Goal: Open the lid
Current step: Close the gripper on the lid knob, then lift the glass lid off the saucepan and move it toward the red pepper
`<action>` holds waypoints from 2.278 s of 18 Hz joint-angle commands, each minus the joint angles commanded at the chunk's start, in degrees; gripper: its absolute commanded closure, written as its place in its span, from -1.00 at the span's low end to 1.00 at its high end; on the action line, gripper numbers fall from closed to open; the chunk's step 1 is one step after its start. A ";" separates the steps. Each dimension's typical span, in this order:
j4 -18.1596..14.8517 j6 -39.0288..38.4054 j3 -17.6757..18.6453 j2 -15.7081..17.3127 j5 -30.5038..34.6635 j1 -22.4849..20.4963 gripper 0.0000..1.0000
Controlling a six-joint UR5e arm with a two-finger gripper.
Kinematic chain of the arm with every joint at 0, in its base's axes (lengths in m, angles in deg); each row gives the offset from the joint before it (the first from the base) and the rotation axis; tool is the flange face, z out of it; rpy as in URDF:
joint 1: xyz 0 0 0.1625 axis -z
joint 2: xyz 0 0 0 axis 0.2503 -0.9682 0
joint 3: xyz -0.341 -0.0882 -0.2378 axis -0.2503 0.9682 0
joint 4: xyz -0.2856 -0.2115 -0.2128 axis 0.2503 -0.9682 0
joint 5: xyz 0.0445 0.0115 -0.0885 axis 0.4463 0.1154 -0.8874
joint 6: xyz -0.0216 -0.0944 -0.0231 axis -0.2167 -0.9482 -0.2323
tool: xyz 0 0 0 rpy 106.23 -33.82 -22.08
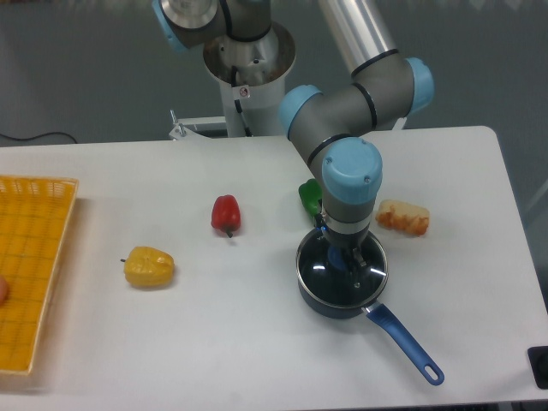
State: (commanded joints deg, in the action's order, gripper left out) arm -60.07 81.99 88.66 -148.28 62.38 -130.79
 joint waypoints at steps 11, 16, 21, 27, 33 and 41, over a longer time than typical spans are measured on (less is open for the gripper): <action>-2.01 -1.67 -0.79 0.09 0.00 0.09 0.08; -5.44 -2.46 -2.28 1.23 -1.84 -0.09 0.08; -8.61 -5.27 -2.90 2.99 -2.29 0.00 0.08; -8.70 -10.11 -3.08 4.30 -5.36 0.79 0.08; -8.70 -15.81 -4.13 4.66 -5.62 3.95 0.08; -8.53 -21.70 -4.57 4.75 -7.03 6.41 0.08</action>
State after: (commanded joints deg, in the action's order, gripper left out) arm -68.59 60.29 84.09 -143.54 55.35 -124.37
